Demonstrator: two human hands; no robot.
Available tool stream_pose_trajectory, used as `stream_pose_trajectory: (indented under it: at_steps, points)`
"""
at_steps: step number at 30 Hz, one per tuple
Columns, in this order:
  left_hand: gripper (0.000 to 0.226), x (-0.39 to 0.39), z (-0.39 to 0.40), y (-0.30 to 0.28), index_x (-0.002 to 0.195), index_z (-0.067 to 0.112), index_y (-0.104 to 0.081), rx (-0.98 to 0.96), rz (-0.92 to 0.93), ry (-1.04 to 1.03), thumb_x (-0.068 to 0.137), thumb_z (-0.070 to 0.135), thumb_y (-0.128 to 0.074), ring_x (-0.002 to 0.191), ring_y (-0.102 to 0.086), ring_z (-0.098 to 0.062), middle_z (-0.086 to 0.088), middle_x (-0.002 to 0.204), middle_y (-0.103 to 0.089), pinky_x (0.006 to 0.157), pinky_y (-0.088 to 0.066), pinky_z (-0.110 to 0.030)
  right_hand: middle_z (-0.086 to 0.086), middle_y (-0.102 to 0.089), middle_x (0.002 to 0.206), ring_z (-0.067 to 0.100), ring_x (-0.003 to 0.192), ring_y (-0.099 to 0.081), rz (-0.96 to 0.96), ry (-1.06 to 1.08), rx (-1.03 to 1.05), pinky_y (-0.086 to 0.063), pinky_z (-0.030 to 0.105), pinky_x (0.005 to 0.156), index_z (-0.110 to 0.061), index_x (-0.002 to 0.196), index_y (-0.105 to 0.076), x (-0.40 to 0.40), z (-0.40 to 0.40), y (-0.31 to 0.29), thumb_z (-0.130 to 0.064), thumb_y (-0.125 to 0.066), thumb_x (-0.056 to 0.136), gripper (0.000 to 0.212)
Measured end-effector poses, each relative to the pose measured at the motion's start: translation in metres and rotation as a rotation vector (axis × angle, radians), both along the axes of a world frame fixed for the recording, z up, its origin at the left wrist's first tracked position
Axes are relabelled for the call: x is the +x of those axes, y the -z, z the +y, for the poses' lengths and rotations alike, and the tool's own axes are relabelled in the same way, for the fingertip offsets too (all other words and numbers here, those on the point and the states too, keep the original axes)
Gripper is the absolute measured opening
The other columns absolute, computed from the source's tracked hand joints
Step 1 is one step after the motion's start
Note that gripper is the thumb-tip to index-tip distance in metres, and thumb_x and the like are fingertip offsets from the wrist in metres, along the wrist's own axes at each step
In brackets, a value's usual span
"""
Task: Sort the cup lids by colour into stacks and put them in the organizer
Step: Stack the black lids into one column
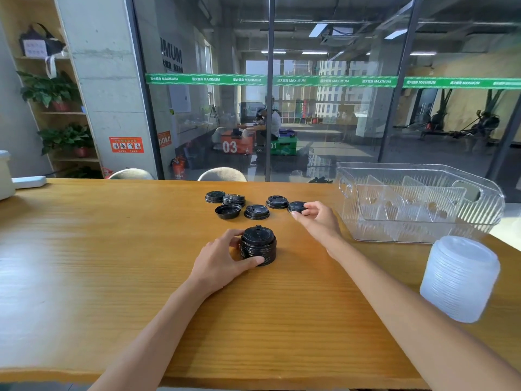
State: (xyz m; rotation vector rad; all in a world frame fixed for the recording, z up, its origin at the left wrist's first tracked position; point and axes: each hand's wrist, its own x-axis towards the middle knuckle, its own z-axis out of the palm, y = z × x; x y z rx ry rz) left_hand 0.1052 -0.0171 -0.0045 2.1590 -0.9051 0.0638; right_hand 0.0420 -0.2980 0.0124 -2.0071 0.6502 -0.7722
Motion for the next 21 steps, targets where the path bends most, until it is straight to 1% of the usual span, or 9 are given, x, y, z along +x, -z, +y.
stream_pose_trajectory:
  at_steps: [2,4,6,8,9,12,14,18,21]
  points:
    - [0.096,0.002,-0.002,0.001,0.153,0.032,-0.052,0.0,-0.019,-0.007,0.073,0.075,-0.084,0.129,-0.063,-0.01,0.009,0.138,-0.07,0.108,-0.053,-0.04,-0.006,-0.071,0.124,0.011,0.107,-0.064,0.073,0.038,-0.077,-0.046,0.024,0.078,-0.021,0.138,-0.062,0.01,-0.01,0.002,-0.048,-0.085,0.088,0.061]
    - [0.094,0.002,-0.002,0.001,0.151,0.034,-0.053,-0.002,-0.033,-0.015,0.073,0.076,-0.083,0.128,-0.063,-0.009,0.011,0.137,-0.07,0.108,-0.052,-0.039,-0.002,-0.068,0.13,0.013,0.106,-0.062,0.148,0.057,-0.152,-0.047,0.026,0.077,-0.018,0.142,-0.059,0.018,-0.016,0.006,-0.047,-0.086,0.087,0.068]
    - [0.093,0.003,-0.002,0.001,0.151,0.034,-0.053,-0.004,-0.034,-0.011,0.073,0.076,-0.083,0.128,-0.062,-0.008,0.011,0.136,-0.07,0.108,-0.052,-0.04,0.002,-0.065,0.136,0.018,0.118,-0.06,0.206,0.085,-0.224,-0.052,0.033,0.088,-0.016,0.145,-0.056,0.026,-0.022,0.008,-0.045,-0.086,0.087,0.072]
    - [0.094,0.003,-0.003,0.002,0.151,0.033,-0.052,-0.007,-0.031,-0.003,0.074,0.076,-0.083,0.129,-0.062,-0.008,0.011,0.137,-0.07,0.109,-0.052,-0.04,0.005,-0.06,0.143,0.024,0.133,-0.053,0.244,0.123,-0.292,-0.051,0.041,0.103,-0.013,0.148,-0.052,0.031,-0.026,0.011,-0.047,-0.087,0.086,0.078]
    - [0.094,0.003,-0.003,0.002,0.152,0.033,-0.052,-0.01,-0.031,-0.001,0.074,0.076,-0.083,0.13,-0.062,-0.008,0.011,0.138,-0.069,0.11,-0.051,-0.041,0.006,-0.058,0.146,0.025,0.137,-0.05,0.264,0.145,-0.31,-0.05,0.042,0.107,-0.013,0.149,-0.05,0.033,-0.028,0.011,-0.049,-0.087,0.085,0.083]
    - [0.093,0.004,-0.004,0.003,0.151,0.034,-0.051,-0.018,-0.034,0.004,0.074,0.076,-0.082,0.131,-0.061,-0.008,0.011,0.139,-0.069,0.113,-0.05,-0.042,0.009,-0.051,0.155,0.03,0.145,-0.045,0.349,0.188,-0.317,-0.046,0.045,0.111,-0.01,0.155,-0.044,0.038,-0.033,0.009,-0.059,-0.086,0.082,0.098]
    - [0.093,0.004,-0.004,0.004,0.151,0.033,-0.051,-0.022,-0.034,0.009,0.074,0.076,-0.082,0.132,-0.061,-0.008,0.012,0.139,-0.068,0.113,-0.049,-0.042,0.011,-0.049,0.157,0.032,0.147,-0.043,0.413,0.196,-0.332,-0.042,0.046,0.115,-0.007,0.155,-0.044,0.042,-0.037,0.007,-0.067,-0.082,0.081,0.103]
    - [0.093,0.003,-0.003,0.003,0.151,0.033,-0.052,-0.027,-0.018,0.021,0.074,0.076,-0.081,0.133,-0.06,-0.007,0.013,0.14,-0.068,0.116,-0.048,-0.045,0.011,-0.051,0.157,0.034,0.148,-0.041,0.536,0.22,-0.367,-0.042,0.049,0.114,-0.01,0.15,-0.049,0.051,-0.042,0.001,-0.083,-0.072,0.079,0.104]
    - [0.092,0.002,-0.004,0.001,0.152,0.033,-0.051,-0.016,-0.02,0.025,0.076,0.076,-0.081,0.133,-0.059,-0.007,0.013,0.141,-0.067,0.116,-0.047,-0.046,0.011,-0.051,0.155,0.034,0.147,-0.042,0.56,0.238,-0.375,-0.041,0.052,0.116,-0.012,0.146,-0.052,0.059,-0.041,0.0,-0.086,-0.069,0.078,0.103]
